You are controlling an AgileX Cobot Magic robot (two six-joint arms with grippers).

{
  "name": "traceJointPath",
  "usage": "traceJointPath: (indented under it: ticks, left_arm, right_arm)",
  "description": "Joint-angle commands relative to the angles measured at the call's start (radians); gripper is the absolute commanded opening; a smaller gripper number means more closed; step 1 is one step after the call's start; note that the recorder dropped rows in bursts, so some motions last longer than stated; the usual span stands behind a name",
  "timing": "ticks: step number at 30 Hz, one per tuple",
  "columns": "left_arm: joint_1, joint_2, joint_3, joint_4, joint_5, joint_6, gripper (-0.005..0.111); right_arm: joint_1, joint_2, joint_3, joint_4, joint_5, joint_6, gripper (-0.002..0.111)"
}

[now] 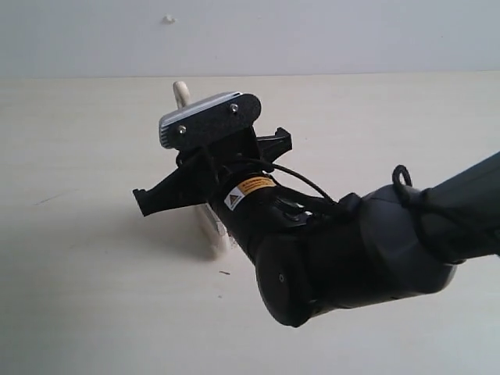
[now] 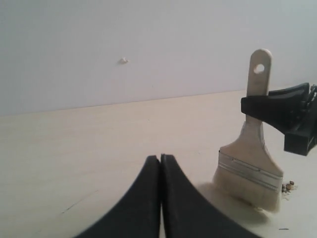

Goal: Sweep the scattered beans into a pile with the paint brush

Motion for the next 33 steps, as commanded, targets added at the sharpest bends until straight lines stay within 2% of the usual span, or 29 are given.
traceJointPath:
  ticks: [1,5,8,10,13,16,18,26,33]
  left_arm:
    - [0.002,-0.003,0.001,-0.009,-0.002,-0.002,0.0]
    - [0.002,-0.003,0.001,-0.009,-0.002,-0.002,0.0]
    - [0.002,-0.003,0.001,-0.009,-0.002,-0.002,0.0]
    - [0.002,-0.003,0.001,-0.009,-0.002,-0.002,0.0]
    - [0.002,-0.003,0.001,-0.009,-0.002,-0.002,0.0]
    - [0.002,-0.003,0.001,-0.009,-0.002,-0.002,0.0]
    - [0.002,-0.003,0.001,-0.009,-0.002,-0.002,0.0]
    - [0.002,-0.003,0.001,-0.009,-0.002,-0.002,0.0]
    - [0.002,-0.003,0.001,-0.009,-0.002,-0.002,0.0]
  right_arm:
    - [-0.003,-0.084,0.005,-0.019,0.03,-0.019,0.0]
    - [-0.003,-0.183,0.005,-0.024,0.127,-0.013,0.0]
    - [-0.003,-0.259,0.007,0.05,0.187,-0.047,0.0]
    - [-0.003,-0.309,0.017,0.179,0.189,-0.158,0.0]
    - [-0.003,-0.362,0.032,0.478,0.141,-0.466,0.0]
    - [-0.003,-0.372,0.047,0.74,-0.02,-0.685,0.0]
    - [-0.003,-0.36,0.063,0.828,-0.113,-0.744,0.0]
    - [-0.003,-0.256,0.117,0.865,-0.126,-0.627,0.0]
    - [-0.003,-0.135,0.117,0.78,-0.113,-0.483,0.0]
